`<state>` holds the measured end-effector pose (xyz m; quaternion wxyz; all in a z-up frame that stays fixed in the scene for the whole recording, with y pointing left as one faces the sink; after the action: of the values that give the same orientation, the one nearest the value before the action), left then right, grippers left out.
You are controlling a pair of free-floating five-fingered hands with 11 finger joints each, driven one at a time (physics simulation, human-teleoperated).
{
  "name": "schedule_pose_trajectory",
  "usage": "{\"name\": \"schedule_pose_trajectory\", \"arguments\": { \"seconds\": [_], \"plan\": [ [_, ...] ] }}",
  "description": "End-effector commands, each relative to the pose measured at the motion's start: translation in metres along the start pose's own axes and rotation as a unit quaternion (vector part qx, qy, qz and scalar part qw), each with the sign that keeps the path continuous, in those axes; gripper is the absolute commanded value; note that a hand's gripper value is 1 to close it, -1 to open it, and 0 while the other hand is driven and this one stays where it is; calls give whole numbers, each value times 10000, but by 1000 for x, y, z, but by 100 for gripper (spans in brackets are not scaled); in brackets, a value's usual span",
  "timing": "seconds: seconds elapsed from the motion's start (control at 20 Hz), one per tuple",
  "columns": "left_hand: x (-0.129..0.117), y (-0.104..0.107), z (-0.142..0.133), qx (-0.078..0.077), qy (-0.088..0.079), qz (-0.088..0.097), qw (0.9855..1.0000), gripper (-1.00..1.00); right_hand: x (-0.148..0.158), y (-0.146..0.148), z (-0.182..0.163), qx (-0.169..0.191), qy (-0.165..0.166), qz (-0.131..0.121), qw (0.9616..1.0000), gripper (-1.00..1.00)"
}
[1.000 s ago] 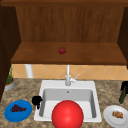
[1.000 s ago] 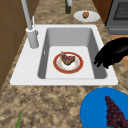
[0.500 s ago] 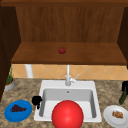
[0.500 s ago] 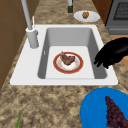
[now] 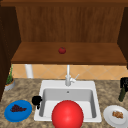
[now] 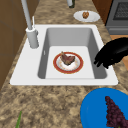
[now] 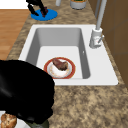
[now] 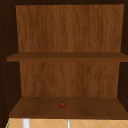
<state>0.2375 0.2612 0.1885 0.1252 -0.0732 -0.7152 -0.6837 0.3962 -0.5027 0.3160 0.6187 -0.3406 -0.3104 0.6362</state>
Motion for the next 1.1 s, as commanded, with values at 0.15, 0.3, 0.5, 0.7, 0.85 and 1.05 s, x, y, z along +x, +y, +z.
{"name": "schedule_pose_trajectory", "arguments": {
  "seconds": [0.15, 0.3, 0.5, 0.7, 0.85, 1.05],
  "plan": [
    [0, 0, 0, 0, 0, 0, 10000, 0, 37, 2, 37, -325, 25, 18, 9995, 100],
    [0, 0, 0, 0, 0, 0, 10000, 0, 51, 2, 48, -580, 94, 104, 9982, 100],
    [0, 0, 0, 0, 0, 0, 10000, 0, 73, -10, 68, -363, 122, 179, 9991, 100],
    [0, 0, 0, 0, 0, 0, 10000, 0, 96, -19, 89, -207, 100, 141, 9996, 100],
    [0, 0, 0, 0, 0, 0, 10000, 0, 111, -26, 108, -186, 35, 88, 9998, 100],
    [0, 0, 0, 0, 0, 0, 10000, 0, 133, -32, 139, -165, 37, 103, 9998, 100]
  ]
}}
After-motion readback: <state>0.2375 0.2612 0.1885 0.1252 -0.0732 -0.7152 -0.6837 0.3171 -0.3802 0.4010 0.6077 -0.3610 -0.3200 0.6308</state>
